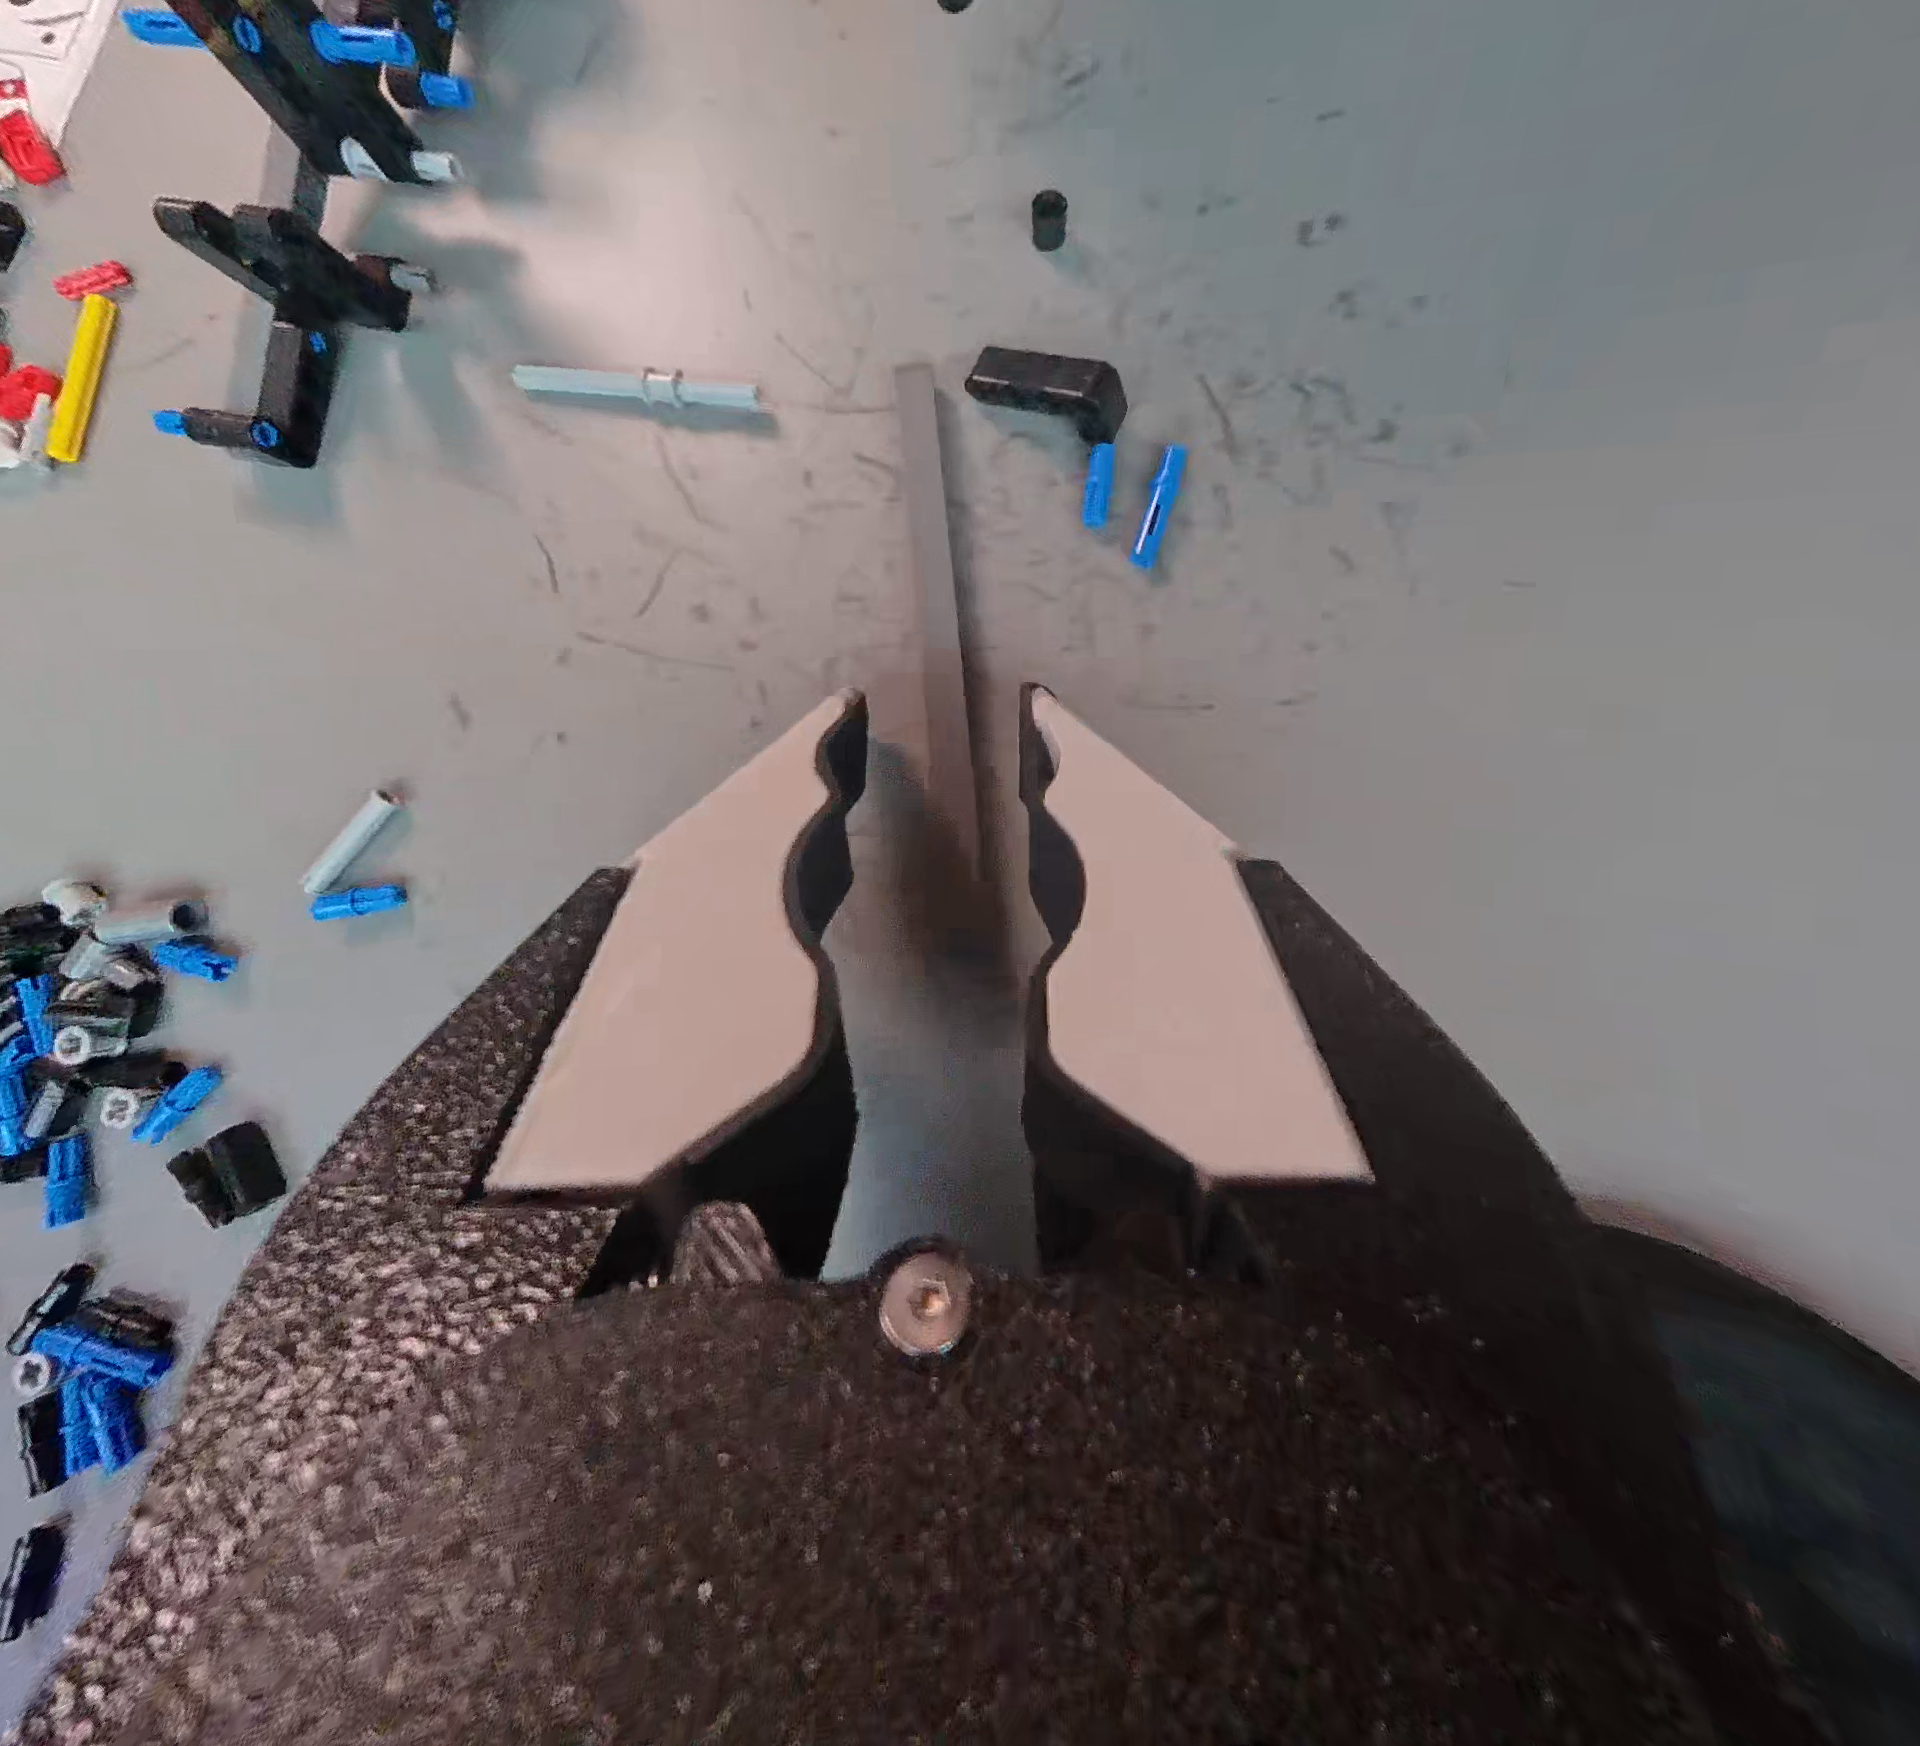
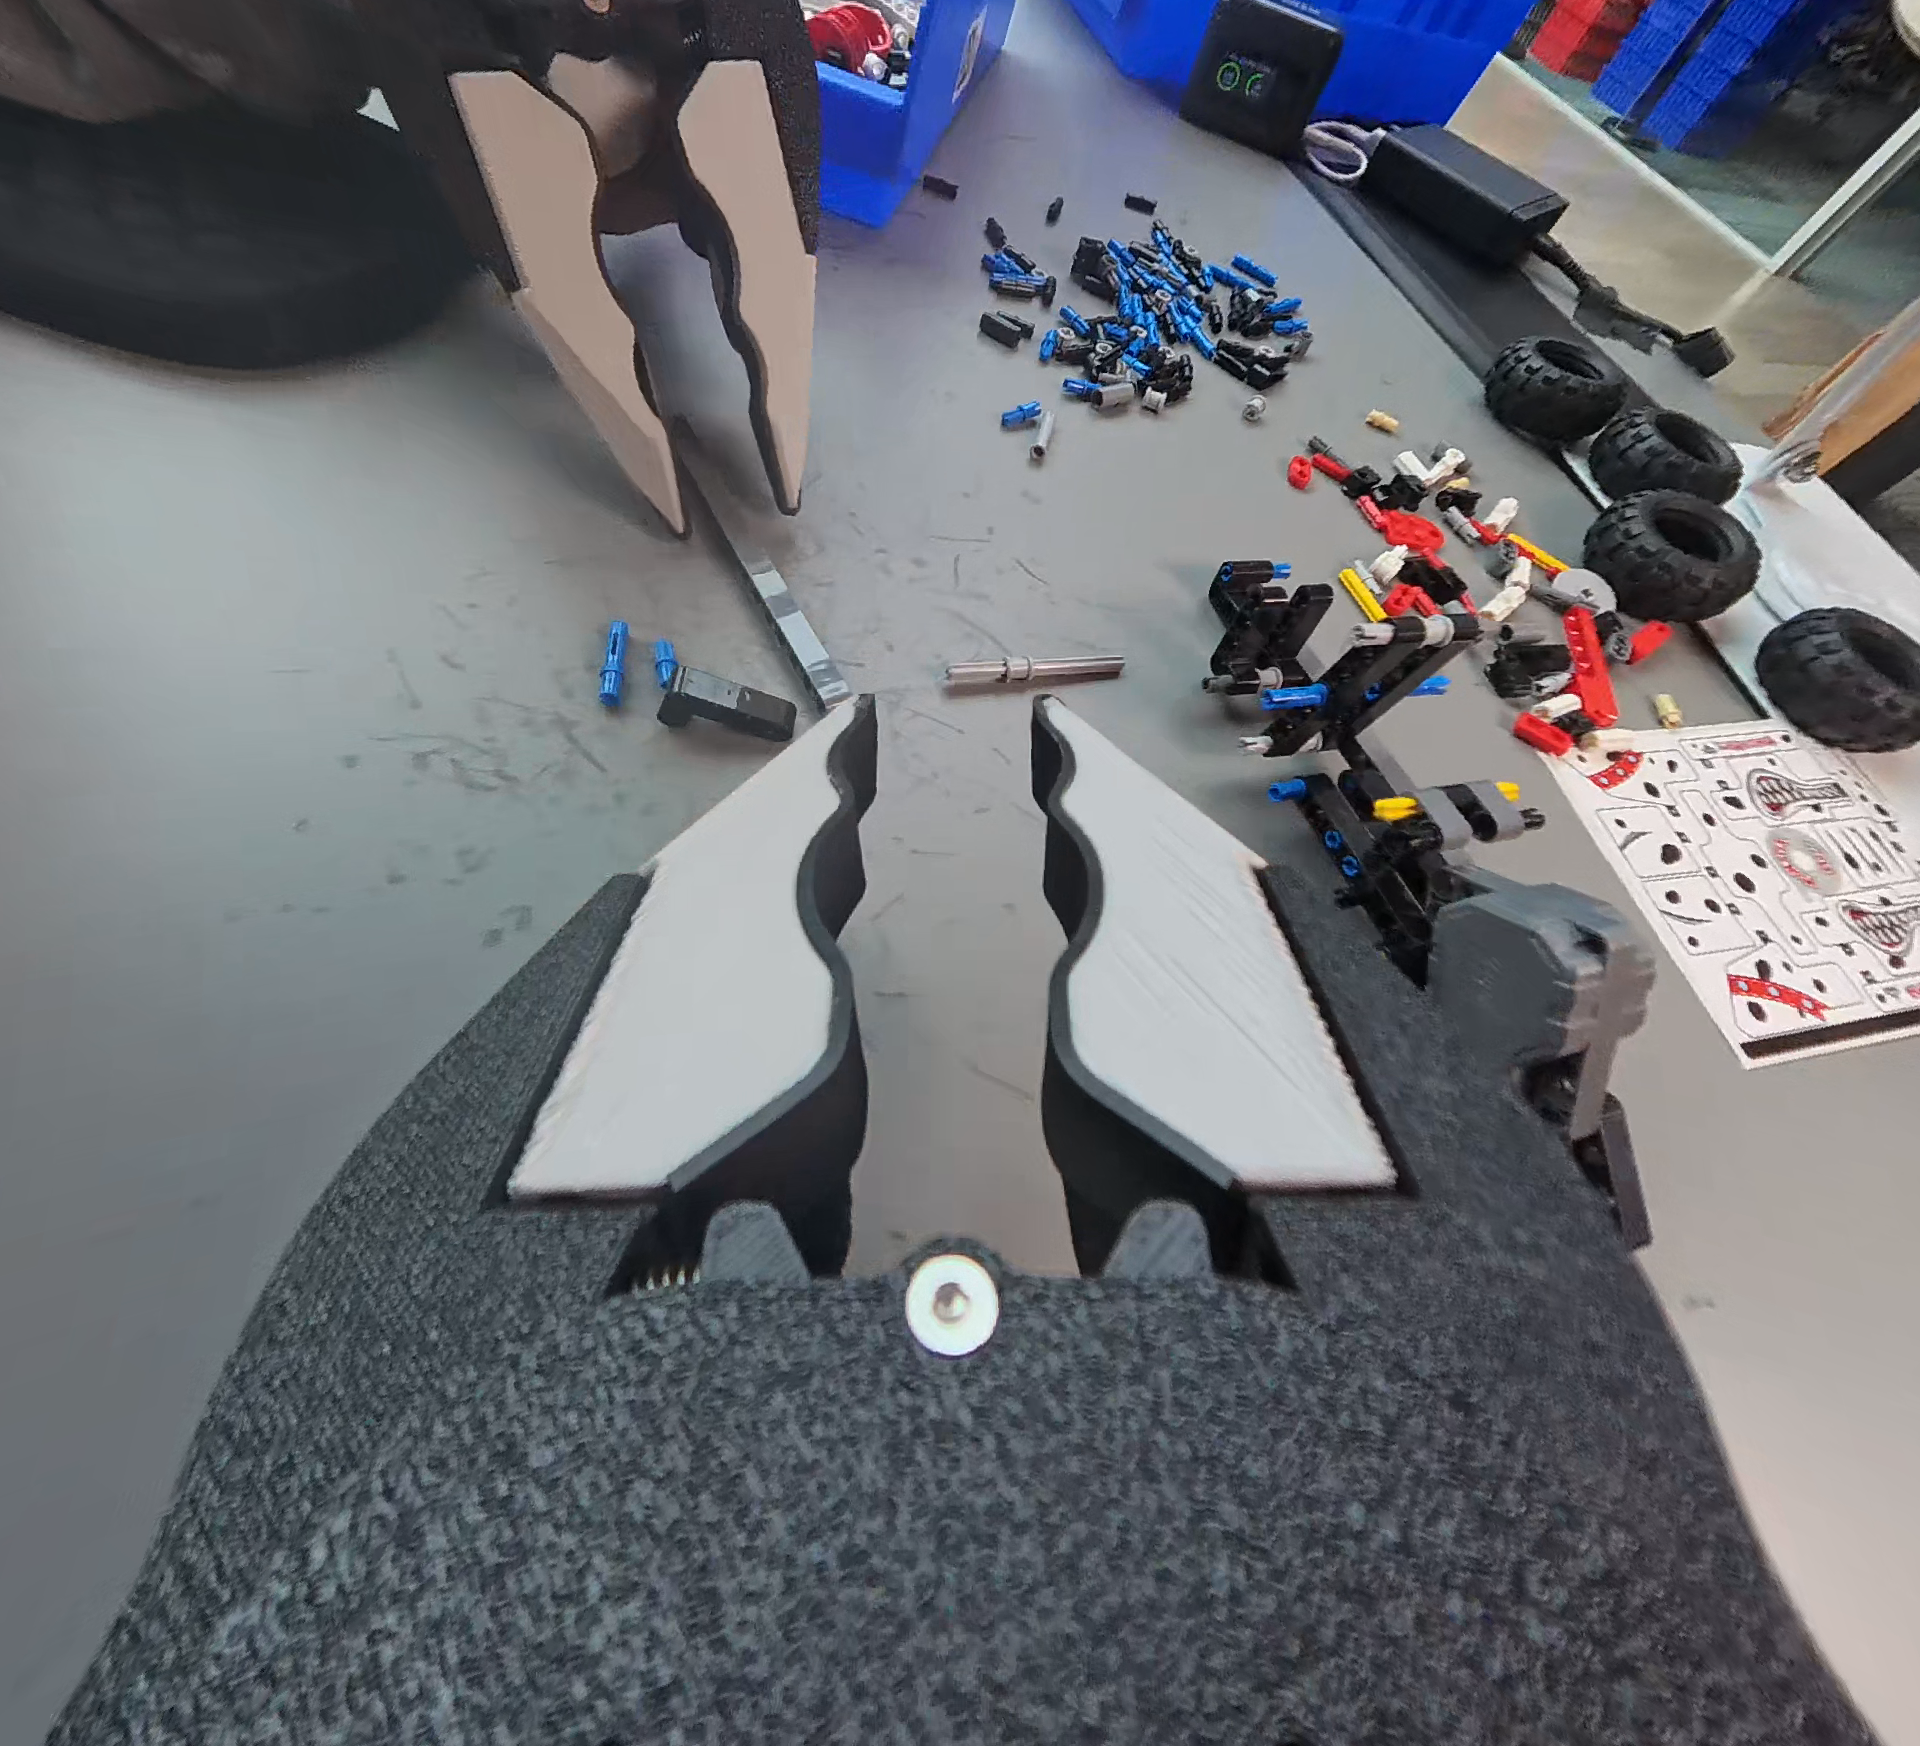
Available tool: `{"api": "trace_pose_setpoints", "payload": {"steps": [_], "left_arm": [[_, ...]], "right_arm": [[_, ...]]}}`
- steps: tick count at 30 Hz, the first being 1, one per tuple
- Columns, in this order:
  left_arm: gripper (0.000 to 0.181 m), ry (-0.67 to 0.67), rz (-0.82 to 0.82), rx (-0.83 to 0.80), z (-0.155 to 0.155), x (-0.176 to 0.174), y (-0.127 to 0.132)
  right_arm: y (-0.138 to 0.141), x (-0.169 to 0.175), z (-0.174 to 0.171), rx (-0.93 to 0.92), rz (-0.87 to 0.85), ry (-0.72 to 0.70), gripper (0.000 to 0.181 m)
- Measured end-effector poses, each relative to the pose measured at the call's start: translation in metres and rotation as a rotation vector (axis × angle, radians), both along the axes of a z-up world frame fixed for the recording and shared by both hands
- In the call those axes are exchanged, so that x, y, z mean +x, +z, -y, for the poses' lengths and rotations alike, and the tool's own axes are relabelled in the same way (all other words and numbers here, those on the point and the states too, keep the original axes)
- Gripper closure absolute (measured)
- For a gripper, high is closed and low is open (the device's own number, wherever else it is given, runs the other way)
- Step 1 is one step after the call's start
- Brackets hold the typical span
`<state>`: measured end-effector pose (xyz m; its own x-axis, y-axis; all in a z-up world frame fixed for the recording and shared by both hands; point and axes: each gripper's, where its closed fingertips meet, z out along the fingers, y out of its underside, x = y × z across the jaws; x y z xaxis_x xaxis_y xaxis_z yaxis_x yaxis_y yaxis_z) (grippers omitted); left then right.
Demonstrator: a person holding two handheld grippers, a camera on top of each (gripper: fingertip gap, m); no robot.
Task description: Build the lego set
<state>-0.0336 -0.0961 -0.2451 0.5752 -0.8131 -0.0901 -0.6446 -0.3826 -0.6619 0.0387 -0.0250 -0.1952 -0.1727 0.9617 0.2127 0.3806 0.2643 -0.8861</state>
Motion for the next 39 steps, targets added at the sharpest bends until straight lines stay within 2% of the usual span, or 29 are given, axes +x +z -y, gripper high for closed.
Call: {"api": "trace_pose_setpoints", "payload": {"steps": [1,3,10,17,23,26,33,39], "left_arm": [[0.153,0.008,-0.029,0.004,-0.001,-0.003,-0.002],[0.169,0.0,-0.028,0.006,-0.001,-0.003,-0.003],[0.17,0.0,-0.041,0.047,-0.005,-0.003,-0.003],[0.161,0.057,-0.02,0.092,-0.016,-0.011,0.0],[0.153,0.143,0.079,0.161,-0.031,-0.015,0.019],[0.151,0.151,0.094,0.162,-0.031,-0.016,0.021],[0.154,0.112,0.108,0.16,-0.026,-0.008,0.023],[0.157,0.006,0.145,0.125,-0.011,0.015,0.022]], "right_arm": [[-0.001,0.0,-0.001,0.003,0.0,-0.007,0.152],[0.0,0.0,-0.004,0.005,-0.008,-0.023,0.152],[0.006,0.0,-0.007,0.023,-0.039,-0.046,0.154],[0.007,0.003,-0.01,0.048,-0.044,-0.058,0.155],[0.011,0.004,-0.014,0.072,-0.054,-0.077,0.156],[0.011,0.005,-0.015,0.076,-0.051,-0.082,0.156],[-0.002,0.007,-0.015,0.073,0.02,-0.077,0.156],[-0.025,0.01,0.005,0.061,0.141,0.02,0.157]]}}
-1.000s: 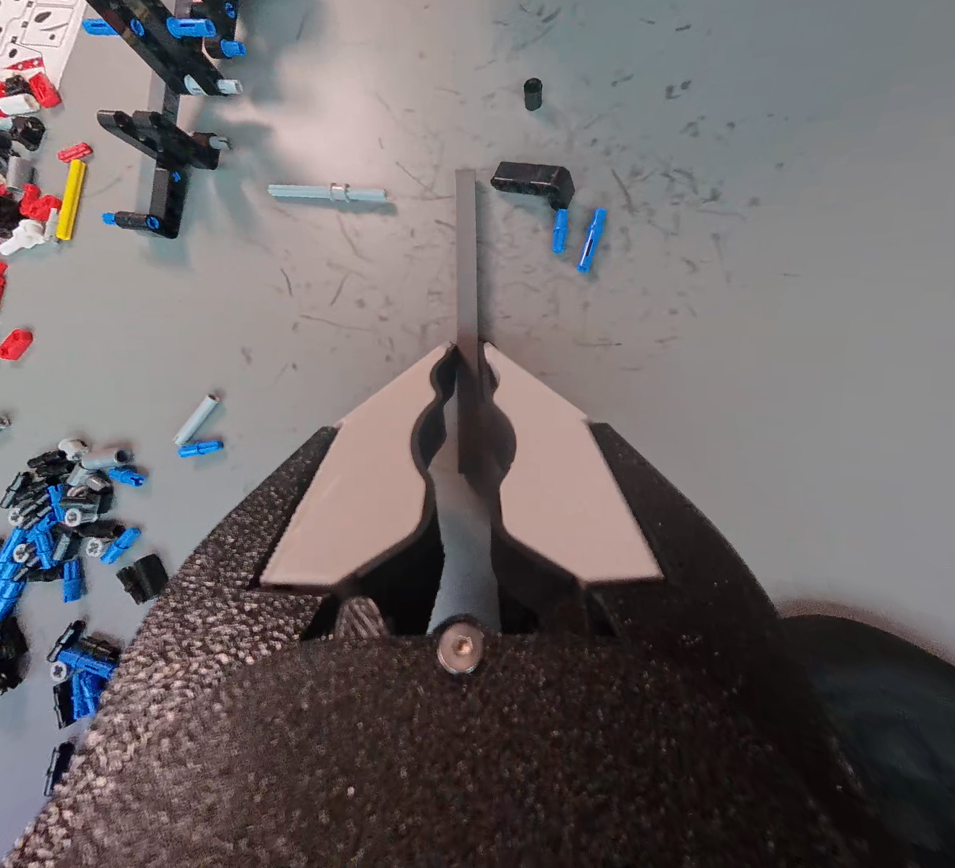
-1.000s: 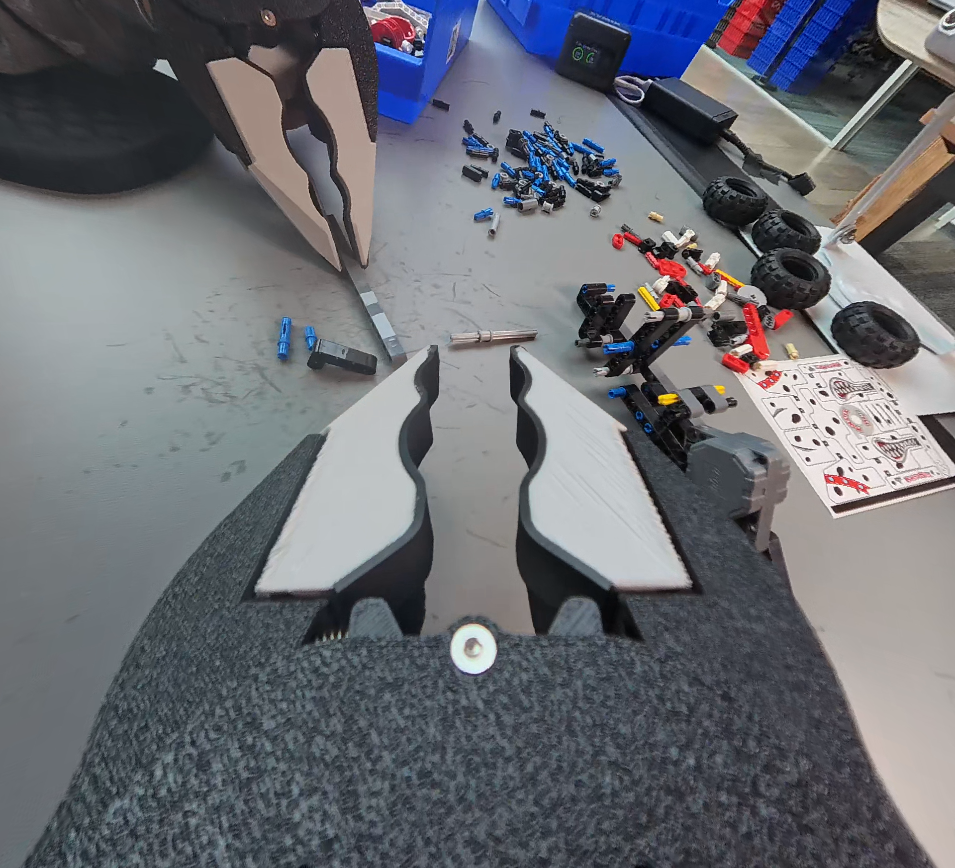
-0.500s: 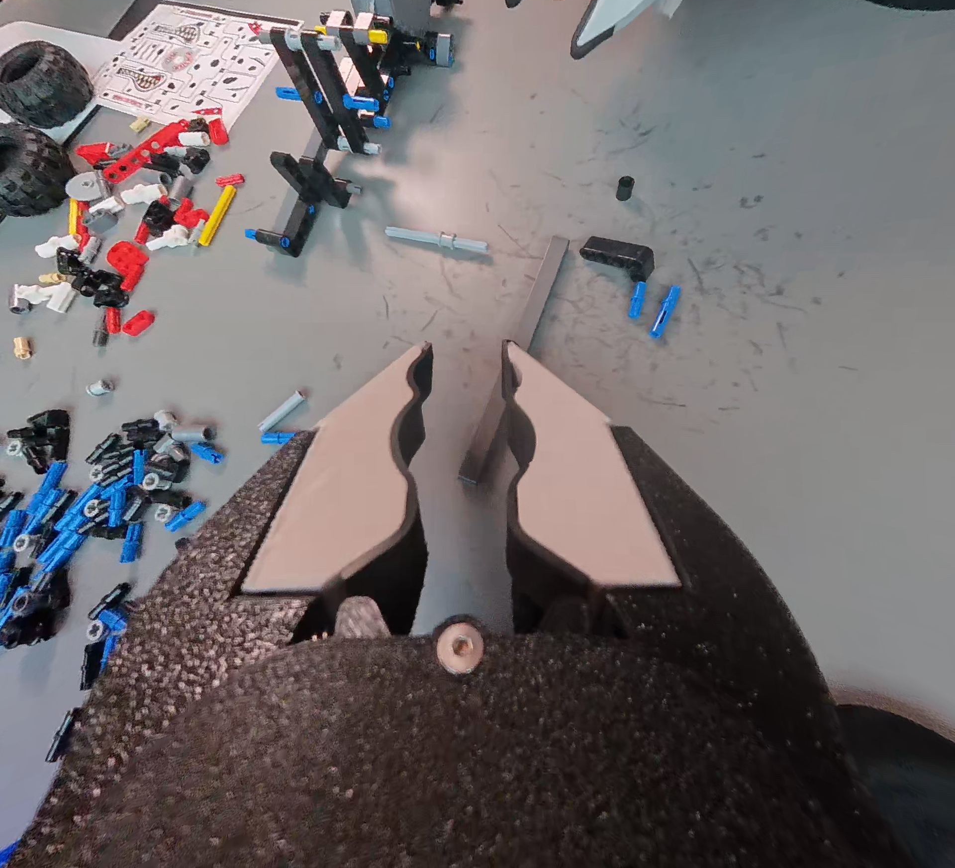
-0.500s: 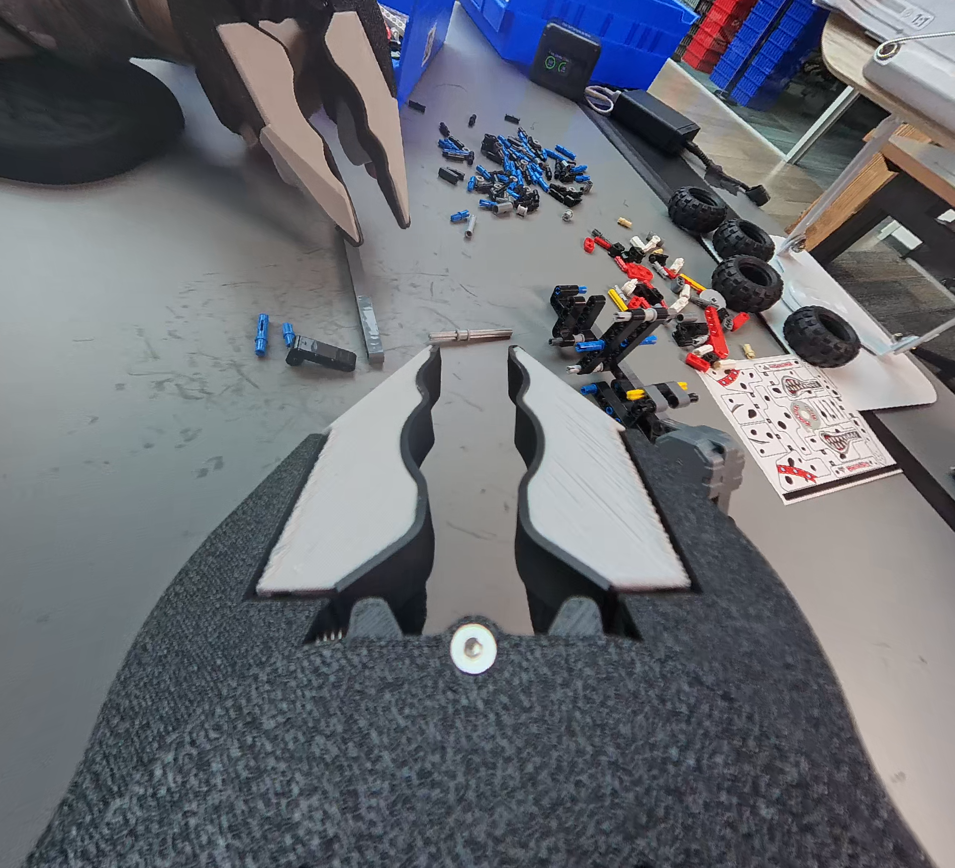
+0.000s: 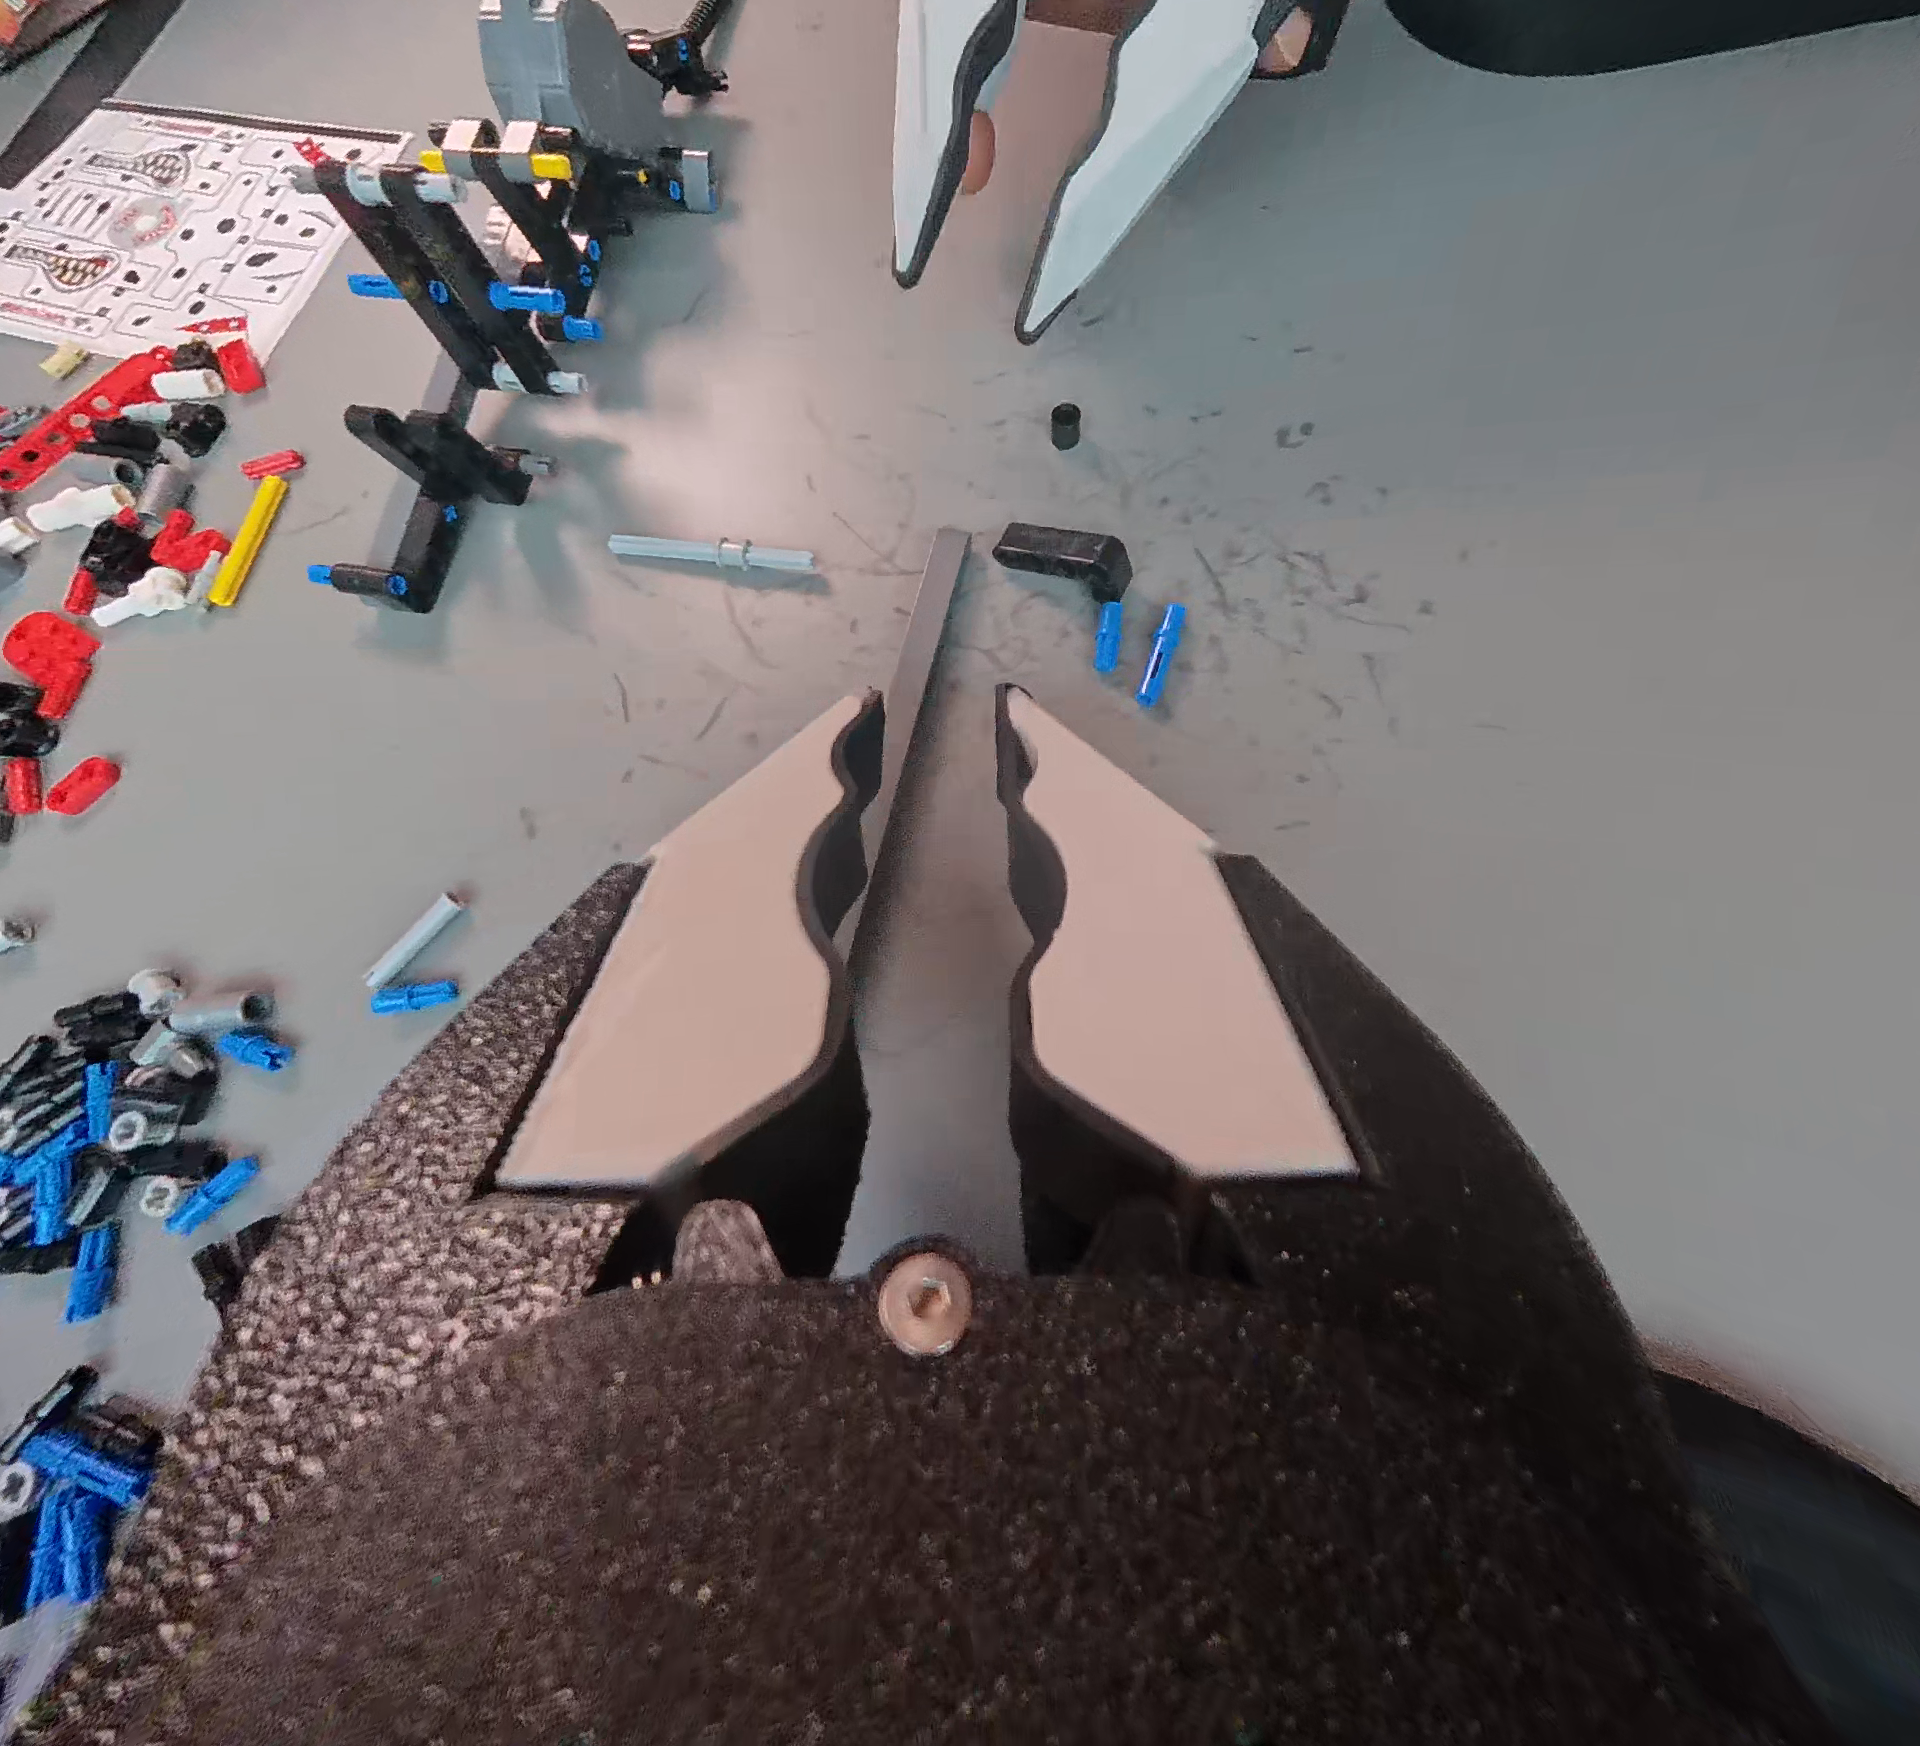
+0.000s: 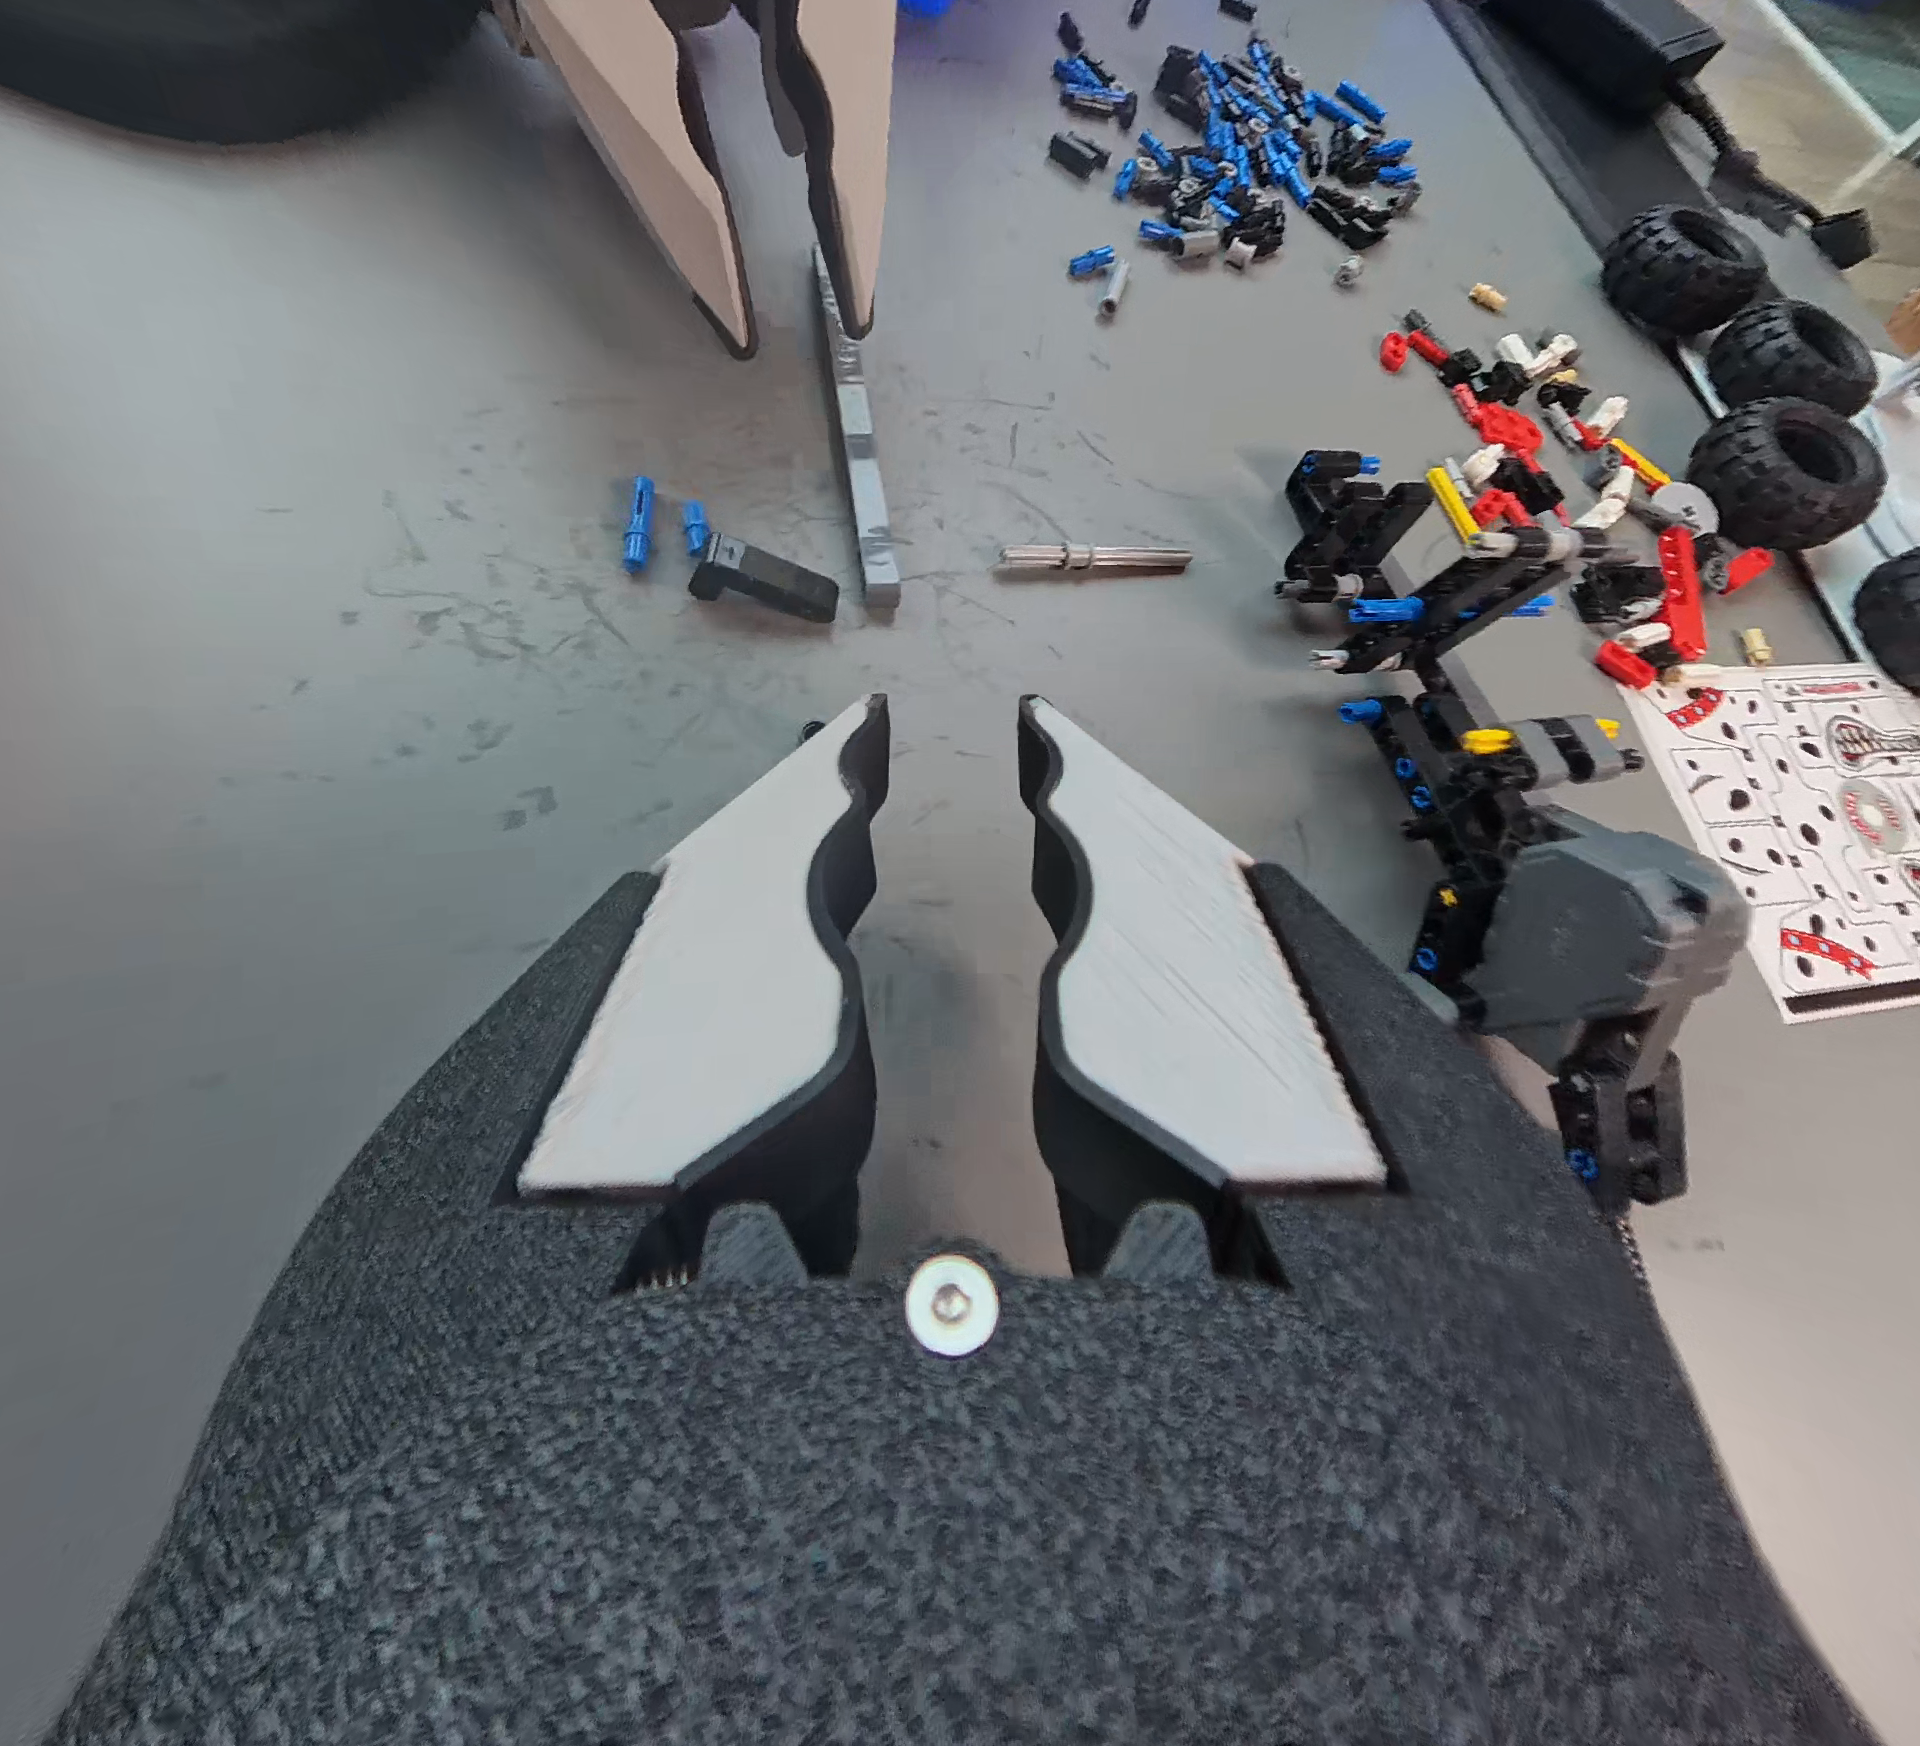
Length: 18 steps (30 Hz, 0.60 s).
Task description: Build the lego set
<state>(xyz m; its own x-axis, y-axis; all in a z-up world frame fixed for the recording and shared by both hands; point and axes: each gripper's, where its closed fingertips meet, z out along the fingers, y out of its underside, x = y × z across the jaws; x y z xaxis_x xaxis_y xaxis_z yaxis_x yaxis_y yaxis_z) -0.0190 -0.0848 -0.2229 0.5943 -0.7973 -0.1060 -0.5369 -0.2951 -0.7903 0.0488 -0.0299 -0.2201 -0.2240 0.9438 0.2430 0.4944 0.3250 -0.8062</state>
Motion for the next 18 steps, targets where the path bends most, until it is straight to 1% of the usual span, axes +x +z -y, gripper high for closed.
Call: {"api": "trace_pose_setpoints", "payload": {"steps": [3,5,7,9,10,11,12,13,16,17,18], "left_arm": [[0.158,-0.048,0.011,-0.017,0.006,0.017,-0.001],[0.158,-0.071,-0.005,-0.029,0.009,0.027,-0.005],[0.159,-0.085,-0.031,-0.028,0.011,0.032,-0.008],[0.159,-0.092,-0.025,-0.037,0.011,0.035,-0.009],[0.159,-0.092,-0.016,-0.042,0.012,0.035,-0.009],[0.159,-0.093,-0.007,-0.049,0.012,0.035,-0.008],[0.159,-0.098,0.005,-0.058,0.014,0.036,-0.007],[0.159,-0.102,0.015,-0.061,0.015,0.036,-0.006],[0.157,-0.095,0.003,-0.031,0.014,0.036,-0.003],[0.156,-0.089,-0.005,-0.014,0.012,0.035,-0.002],[0.154,-0.081,-0.012,0.002,0.011,0.034,-0.001]], "right_arm": [[-0.001,-0.003,0.017,-0.001,0.017,0.053,0.157],[-0.002,-0.01,0.029,0.031,0.022,0.09,0.157],[-0.006,-0.018,0.039,0.109,0.04,0.126,0.153],[-0.016,-0.024,0.041,0.221,0.083,0.158,0.148],[-0.019,-0.026,0.043,0.248,0.095,0.181,0.151],[-0.019,-0.028,0.047,0.233,0.098,0.202,0.153],[-0.021,-0.028,0.049,0.208,0.122,0.22,0.16],[-0.021,-0.029,0.05,0.184,0.125,0.221,0.163],[-0.019,-0.029,0.048,0.121,0.133,0.212,0.167],[-0.016,-0.028,0.046,0.094,0.131,0.196,0.177],[-0.012,-0.027,0.045,0.052,0.119,0.177,0.181]]}}
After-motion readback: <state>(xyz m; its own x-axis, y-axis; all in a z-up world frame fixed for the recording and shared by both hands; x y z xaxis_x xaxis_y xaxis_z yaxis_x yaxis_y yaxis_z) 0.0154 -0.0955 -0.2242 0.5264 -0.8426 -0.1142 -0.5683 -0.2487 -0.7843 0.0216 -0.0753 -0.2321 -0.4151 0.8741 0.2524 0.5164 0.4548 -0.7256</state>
